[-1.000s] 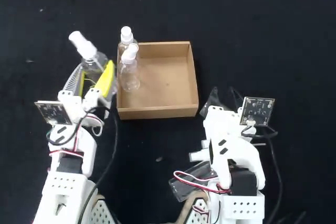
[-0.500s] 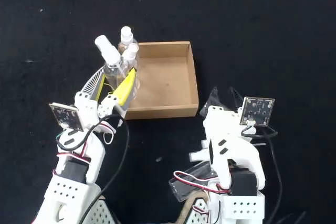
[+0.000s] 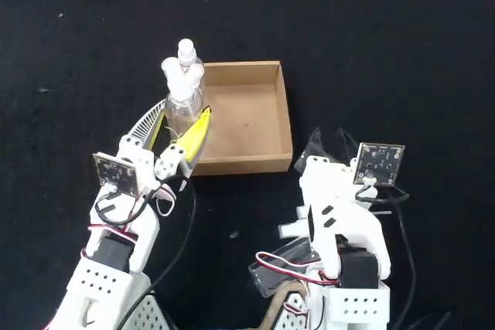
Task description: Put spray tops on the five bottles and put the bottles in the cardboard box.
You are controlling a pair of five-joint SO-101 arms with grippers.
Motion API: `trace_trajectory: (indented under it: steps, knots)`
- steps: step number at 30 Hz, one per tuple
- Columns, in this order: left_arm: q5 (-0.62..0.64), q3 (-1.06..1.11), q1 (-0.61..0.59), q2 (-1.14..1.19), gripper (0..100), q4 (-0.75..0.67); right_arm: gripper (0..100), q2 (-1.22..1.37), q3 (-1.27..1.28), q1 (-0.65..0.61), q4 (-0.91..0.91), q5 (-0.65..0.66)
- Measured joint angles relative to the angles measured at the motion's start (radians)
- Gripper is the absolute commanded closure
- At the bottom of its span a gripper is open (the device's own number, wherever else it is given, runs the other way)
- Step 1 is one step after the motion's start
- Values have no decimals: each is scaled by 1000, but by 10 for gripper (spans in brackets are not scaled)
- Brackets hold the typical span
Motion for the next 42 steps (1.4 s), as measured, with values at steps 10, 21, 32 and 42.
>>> trace_trajectory:
  steps: [10, 21, 32, 42]
  knots:
    - [-2, 0, 11, 66, 970, 3, 871, 0, 0, 0, 0, 0]
    - [9, -3, -43, 450, 970, -344, 870, 0, 0, 0, 0, 0]
    - [9, -3, -40, 643, 971, -506, 870, 0, 0, 0, 0, 0]
    - [14, -5, -44, 695, 971, -532, 870, 0, 0, 0, 0, 0]
